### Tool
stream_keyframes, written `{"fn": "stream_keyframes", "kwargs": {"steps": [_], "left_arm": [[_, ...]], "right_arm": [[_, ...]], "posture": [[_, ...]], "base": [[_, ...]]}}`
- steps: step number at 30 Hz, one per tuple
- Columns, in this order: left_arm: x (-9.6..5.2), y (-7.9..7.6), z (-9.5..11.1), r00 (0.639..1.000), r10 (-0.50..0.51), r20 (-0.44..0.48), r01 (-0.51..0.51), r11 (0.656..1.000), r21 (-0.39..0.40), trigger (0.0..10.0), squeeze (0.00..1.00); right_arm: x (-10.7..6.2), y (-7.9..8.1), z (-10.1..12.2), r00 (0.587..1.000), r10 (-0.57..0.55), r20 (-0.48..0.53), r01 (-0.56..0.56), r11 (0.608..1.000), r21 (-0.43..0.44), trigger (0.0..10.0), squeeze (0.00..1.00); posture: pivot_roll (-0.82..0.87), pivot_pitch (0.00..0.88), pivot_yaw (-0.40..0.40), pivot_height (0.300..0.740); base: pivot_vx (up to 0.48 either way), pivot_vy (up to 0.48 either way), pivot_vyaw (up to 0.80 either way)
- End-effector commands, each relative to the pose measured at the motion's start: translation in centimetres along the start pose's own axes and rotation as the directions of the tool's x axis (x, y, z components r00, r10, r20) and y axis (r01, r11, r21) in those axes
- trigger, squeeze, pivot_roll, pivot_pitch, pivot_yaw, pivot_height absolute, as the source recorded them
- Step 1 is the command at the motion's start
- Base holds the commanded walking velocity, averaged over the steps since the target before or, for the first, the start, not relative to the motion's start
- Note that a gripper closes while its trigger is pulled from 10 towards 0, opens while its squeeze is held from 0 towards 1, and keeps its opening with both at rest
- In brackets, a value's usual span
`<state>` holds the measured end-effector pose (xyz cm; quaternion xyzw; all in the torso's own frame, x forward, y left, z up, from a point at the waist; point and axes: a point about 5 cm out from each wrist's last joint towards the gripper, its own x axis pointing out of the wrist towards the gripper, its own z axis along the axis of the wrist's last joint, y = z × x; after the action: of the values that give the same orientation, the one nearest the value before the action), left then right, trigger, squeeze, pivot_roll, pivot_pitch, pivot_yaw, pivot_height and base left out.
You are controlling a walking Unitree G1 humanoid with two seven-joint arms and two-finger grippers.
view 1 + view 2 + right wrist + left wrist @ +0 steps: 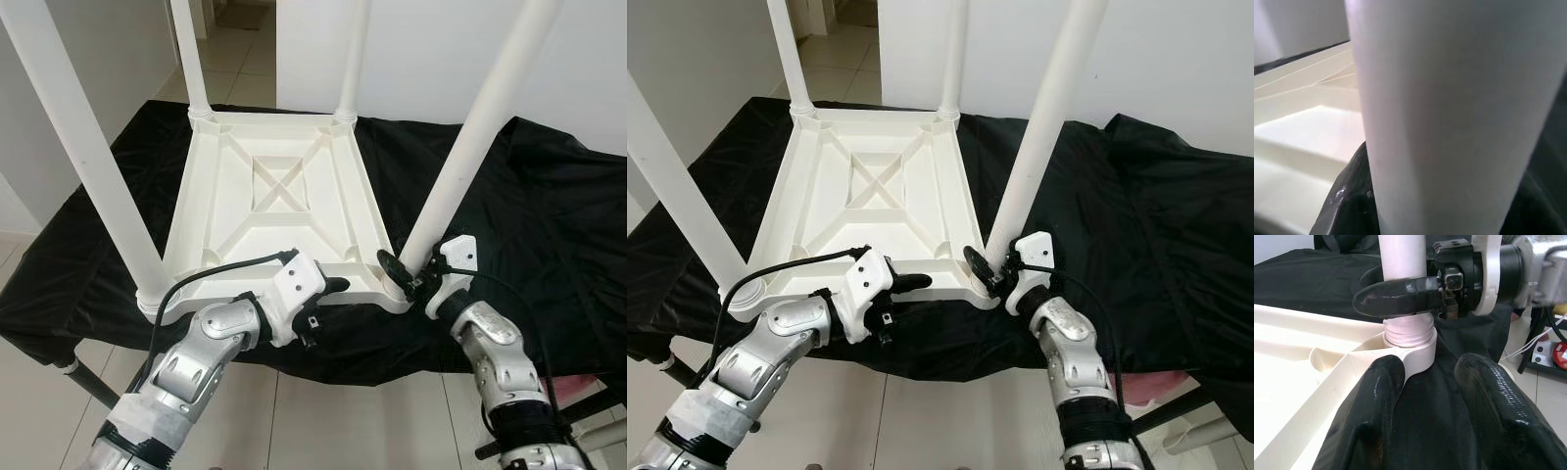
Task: Building children table
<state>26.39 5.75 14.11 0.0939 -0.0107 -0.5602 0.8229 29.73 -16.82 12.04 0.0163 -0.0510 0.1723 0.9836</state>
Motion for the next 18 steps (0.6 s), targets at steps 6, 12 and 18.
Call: {"fn": "stream_keyframes", "kwargs": {"steps": [6, 12, 18], "left_arm": [[0.1, -0.4, -0.5, 1.0, -0.011, -0.015, 0.011, 1.0, -0.006, 10.0, 0.0], [0.2, -0.2, -0.4, 1.0, 0.011, -0.006, -0.012, 1.0, -0.016, 10.0, 0.0], [0.3, 0.2, -0.3, 0.999, 0.039, 0.001, -0.039, 0.999, -0.013, 10.0, 0.0]], "right_arm": [[-1.0, -0.3, -0.8, 0.969, -0.247, -0.021, 0.248, 0.967, 0.056, 10.0, 0.0], [-1.6, 0.9, -1.7, 0.906, -0.419, -0.057, 0.421, 0.907, 0.026, 10.0, 0.0], [-1.5, 2.0, -2.0, 0.899, -0.431, -0.083, 0.438, 0.891, 0.116, 10.0, 0.0]], "posture": [[-0.02, 0.0, -0.051, 0.74], [-0.02, 0.0, -0.053, 0.74], [-0.02, 0.0, -0.072, 0.74]], "base": [[0.0, 0.0, 0.0], [0.0, 0.0, 0.0], [0.0, 0.0, 0.0]]}}
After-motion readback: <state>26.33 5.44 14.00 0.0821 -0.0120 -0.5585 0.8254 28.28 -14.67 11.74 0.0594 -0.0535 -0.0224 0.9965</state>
